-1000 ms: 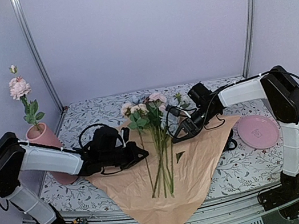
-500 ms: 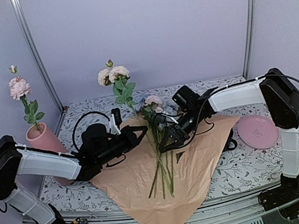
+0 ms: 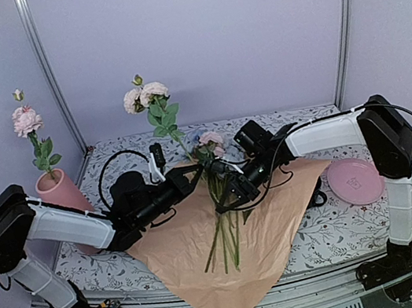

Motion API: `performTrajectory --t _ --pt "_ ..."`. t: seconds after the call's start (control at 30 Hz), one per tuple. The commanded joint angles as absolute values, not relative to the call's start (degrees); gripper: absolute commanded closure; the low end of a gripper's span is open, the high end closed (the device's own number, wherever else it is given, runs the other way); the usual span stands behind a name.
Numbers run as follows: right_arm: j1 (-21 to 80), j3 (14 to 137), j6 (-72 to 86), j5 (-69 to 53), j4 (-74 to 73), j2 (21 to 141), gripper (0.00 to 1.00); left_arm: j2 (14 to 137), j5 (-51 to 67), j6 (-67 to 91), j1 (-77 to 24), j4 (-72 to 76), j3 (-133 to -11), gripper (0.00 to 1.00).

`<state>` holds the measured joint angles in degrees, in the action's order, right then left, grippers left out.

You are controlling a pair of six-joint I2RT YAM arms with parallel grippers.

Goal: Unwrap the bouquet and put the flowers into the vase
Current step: Pass from the left arm to the right, then pass from the right arm to the left

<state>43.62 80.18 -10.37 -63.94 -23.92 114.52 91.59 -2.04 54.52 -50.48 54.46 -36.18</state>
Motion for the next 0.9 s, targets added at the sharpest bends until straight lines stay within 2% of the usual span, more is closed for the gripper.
performTrajectory --t 0.0,0.1,0.27,0.7,0.87 --pt "43.5 78.4 -11.9 -64.7 -23.4 114.2 1.00 90.5 -3.8 51.7 -51.1 58.9 -35.0 0.78" --pt "43.5 76.5 -12.8 -64.3 -23.2 113.5 1.00 88.7 -6.5 49.7 -50.7 57.3 -34.7 0.60" --pt "43.6 75.0 -13.9 -63.3 -23.1 112.6 1.00 88.5 -7.5 50.6 -48.5 57.1 -34.4 0.55" --pt "44.1 74.2 -15.0 -62.4 -22.8 112.0 1.00 92.7 -4.4 52.9 -44.5 59.2 -38.6 0.57" --pt "44.1 74.1 -15.2 -62.3 -22.9 112.4 1.00 92.9 -3.9 52.7 -44.1 59.7 -38.9 0.69"
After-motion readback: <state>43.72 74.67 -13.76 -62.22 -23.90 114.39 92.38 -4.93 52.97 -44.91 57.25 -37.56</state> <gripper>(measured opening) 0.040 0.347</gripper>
